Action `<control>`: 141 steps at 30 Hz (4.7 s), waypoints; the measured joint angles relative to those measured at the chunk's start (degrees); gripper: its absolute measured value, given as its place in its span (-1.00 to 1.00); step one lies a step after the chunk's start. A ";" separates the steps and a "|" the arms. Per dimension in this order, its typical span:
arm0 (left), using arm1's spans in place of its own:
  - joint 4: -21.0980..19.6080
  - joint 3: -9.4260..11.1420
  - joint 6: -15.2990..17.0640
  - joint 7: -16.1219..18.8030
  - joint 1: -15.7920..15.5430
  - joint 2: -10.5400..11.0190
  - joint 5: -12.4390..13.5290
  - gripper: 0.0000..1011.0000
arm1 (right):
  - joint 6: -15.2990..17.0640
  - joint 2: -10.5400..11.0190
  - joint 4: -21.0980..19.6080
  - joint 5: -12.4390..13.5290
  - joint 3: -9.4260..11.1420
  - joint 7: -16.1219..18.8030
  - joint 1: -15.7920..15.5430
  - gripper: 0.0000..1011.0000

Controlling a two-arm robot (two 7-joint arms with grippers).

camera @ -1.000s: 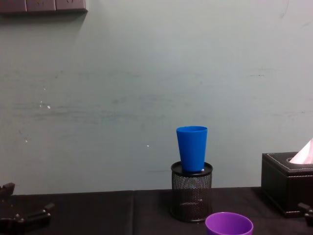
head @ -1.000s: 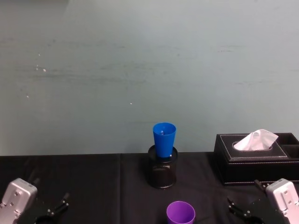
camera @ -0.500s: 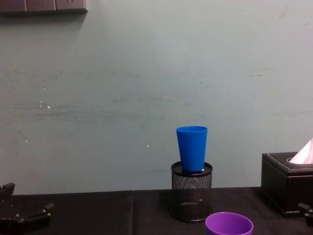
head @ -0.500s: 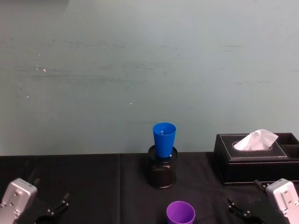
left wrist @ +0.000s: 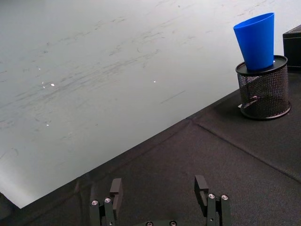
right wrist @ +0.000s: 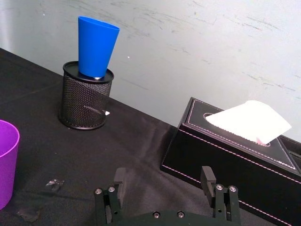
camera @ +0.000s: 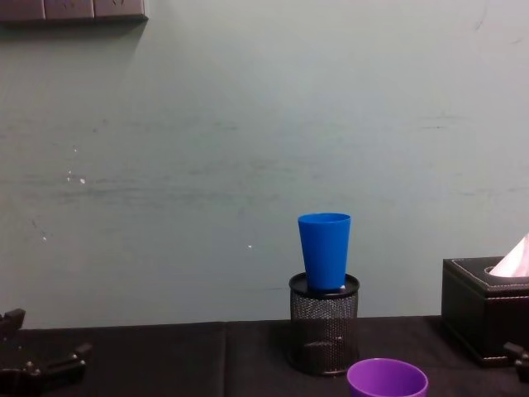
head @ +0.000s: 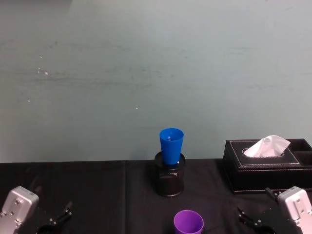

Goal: Pick up one cup with a gripper and tap it against the other cup.

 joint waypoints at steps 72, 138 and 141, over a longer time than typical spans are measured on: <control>0.00 0.00 0.00 0.00 0.00 0.00 0.00 0.98 | -5.83 -8.63 13.85 10.51 -0.08 41.57 6.94 0.98; 0.00 0.00 0.00 0.00 0.00 0.00 0.00 0.98 | -6.95 -12.30 19.67 9.51 -0.93 42.91 10.69 0.47; 0.00 0.00 0.00 0.00 0.00 0.00 0.00 0.98 | -6.95 -12.30 19.67 9.51 -0.92 42.90 10.69 0.45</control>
